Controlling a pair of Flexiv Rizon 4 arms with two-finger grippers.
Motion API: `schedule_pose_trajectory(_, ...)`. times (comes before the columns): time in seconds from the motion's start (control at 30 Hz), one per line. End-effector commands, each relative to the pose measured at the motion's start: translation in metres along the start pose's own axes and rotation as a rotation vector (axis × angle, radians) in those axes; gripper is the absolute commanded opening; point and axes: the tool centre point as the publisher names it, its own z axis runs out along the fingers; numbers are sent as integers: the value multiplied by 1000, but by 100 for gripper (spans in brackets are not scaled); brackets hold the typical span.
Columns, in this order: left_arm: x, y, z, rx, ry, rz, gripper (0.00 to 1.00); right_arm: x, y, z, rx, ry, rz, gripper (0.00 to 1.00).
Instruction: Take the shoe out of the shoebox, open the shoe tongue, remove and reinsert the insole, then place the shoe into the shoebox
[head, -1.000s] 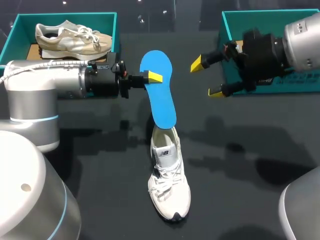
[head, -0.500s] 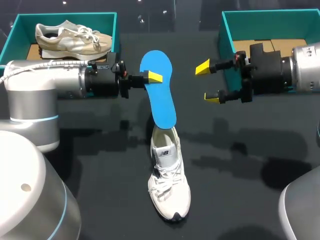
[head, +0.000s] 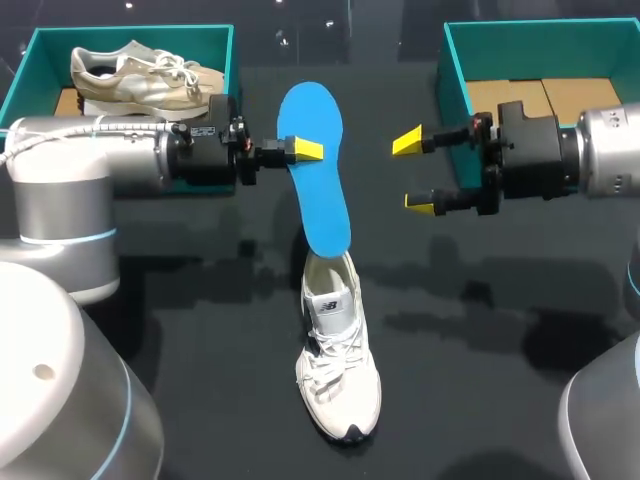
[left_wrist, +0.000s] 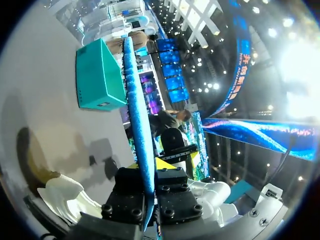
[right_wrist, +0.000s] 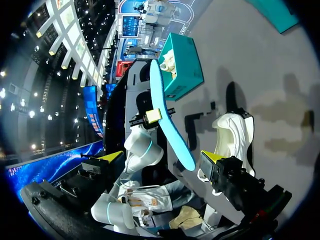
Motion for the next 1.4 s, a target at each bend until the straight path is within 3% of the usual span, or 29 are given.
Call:
schedule_pose_trajectory(0.03,4,-5,-3,5,10,111,0,2,5,4,8,-6,6,100)
schedule_pose_trajectory(0.63,33,-32,-13,-34,8,720,0,-2,6,7,20,3,29,100)
schedule_pose_trajectory(0.9,49,-42,-20,-98,-17,1002,0,-2,6,7,20,3,29,100)
schedule_pose_trajectory(1.4,49,-42,-20,-98,-17,1002,0,-2,6,7,20,3,29,100)
